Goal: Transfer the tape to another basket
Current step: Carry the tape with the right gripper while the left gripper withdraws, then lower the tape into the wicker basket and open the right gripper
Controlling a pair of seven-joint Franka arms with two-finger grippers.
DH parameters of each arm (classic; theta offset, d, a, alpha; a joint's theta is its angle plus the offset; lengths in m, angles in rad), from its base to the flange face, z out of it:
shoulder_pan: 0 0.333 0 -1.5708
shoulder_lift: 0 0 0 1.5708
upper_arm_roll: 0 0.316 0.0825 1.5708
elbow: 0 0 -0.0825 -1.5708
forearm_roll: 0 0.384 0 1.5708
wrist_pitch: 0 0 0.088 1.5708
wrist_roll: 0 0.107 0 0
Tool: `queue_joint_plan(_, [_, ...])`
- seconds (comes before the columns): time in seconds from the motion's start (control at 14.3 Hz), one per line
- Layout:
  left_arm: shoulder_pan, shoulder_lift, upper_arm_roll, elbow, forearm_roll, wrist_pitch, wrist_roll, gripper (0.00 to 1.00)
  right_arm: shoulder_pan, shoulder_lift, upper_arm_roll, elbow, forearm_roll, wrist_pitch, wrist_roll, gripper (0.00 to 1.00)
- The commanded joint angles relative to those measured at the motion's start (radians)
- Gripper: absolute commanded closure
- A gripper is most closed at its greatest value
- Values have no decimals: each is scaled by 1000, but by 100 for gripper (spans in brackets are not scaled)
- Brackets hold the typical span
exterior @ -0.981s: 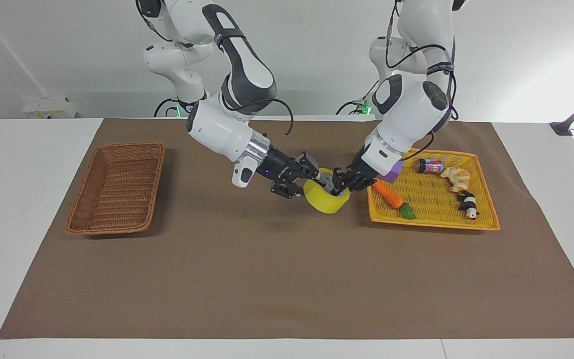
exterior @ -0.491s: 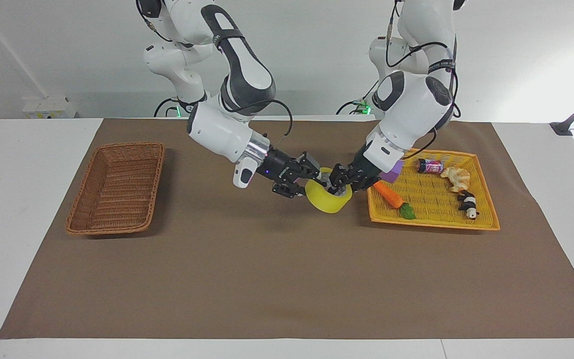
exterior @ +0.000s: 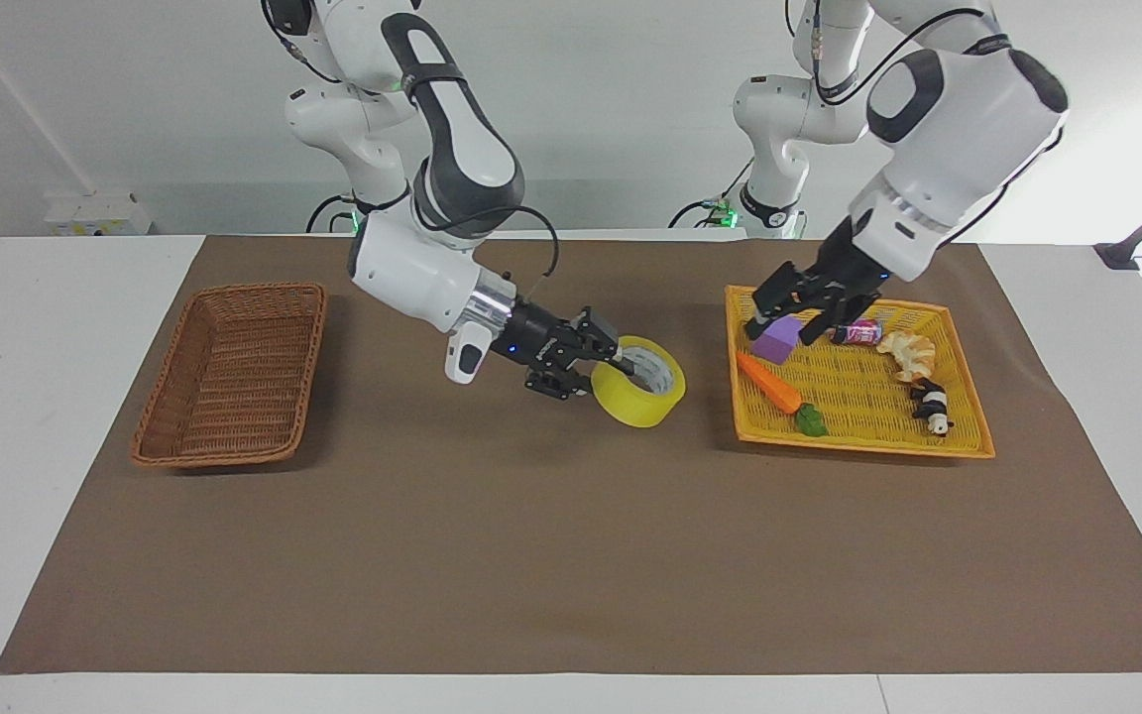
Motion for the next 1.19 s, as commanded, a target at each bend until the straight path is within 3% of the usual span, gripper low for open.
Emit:
queue_joint_plan(0.0, [43,5,-6,13,155,-68,56,1,-149,-73,7,-61,4,-185,-60,100])
queue_joint_plan(0.35, [189,-27,-6,16,217,-187,313,1,-504,-96,4,-75,-238,-568,-176,100])
queue_joint_plan(0.63, [203,-53,-7,-1,257,-192,350,1,-781,-102,4,-69,-489,-793,-248,100])
queue_joint_plan(0.84, [203,-58,-7,-4,259,-192,352,1,-913,-96,3,-78,-620,-775,-313,100])
queue_joint_plan(1.12, [215,-58,-7,7,263,-207,350,1,-948,-90,4,-152,-666,-698,-328,100])
